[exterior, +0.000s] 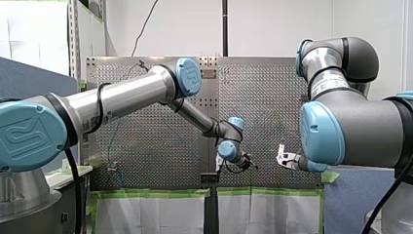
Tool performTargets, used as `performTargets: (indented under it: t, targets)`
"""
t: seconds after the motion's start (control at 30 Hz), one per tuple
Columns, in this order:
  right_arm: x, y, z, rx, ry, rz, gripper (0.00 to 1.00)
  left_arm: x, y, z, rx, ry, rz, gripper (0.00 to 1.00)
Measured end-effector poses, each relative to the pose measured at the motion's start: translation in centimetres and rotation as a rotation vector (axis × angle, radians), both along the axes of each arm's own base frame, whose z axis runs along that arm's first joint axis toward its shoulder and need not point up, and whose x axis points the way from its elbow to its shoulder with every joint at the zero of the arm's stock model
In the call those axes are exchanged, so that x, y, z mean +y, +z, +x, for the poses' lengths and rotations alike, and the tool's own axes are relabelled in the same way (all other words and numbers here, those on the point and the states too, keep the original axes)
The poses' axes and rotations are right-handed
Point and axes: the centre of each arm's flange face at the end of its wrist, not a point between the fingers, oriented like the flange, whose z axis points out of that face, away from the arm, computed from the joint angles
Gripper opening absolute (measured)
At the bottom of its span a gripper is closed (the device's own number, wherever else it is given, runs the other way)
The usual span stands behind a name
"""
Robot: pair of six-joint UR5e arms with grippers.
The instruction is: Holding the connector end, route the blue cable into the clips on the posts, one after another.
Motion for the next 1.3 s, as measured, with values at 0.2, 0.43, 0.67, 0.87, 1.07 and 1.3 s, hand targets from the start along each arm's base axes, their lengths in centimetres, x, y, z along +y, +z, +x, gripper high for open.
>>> performTargets:
  t: [0.2,0.43,0.67,0.87,1.07,1.3]
  targets:
    - [0.0,0.0,0.0,-0.001,0.0,0.002,0.0,-0.2,-0.6,-2.7,0.026,-0.028,0.024,1.0]
    - [0.0,-0.1,0.0,-0.002,0.0,0.003,0.0,-0.5,-1.4,-4.1,0.03,-0.036,0.014,1.0]
    - [0.0,-0.2,0.0,-0.002,0.0,0.002,0.0,-2.0,-1.2,-4.8,0.009,-0.043,-0.062,1.0]
    - [0.0,-0.2,0.0,-0.003,0.0,0.002,0.0,-2.9,-1.0,-4.9,-0.006,-0.03,-0.142,1.0]
    - [0.0,-0.2,0.0,-0.003,0.0,0.003,0.0,-3.1,-1.5,-4.5,-0.014,-0.014,-0.189,1.0]
    - [0.1,-0.2,0.0,-0.004,0.0,0.004,0.0,-2.6,-4.2,-5.0,0.009,-0.011,-0.164,1.0]
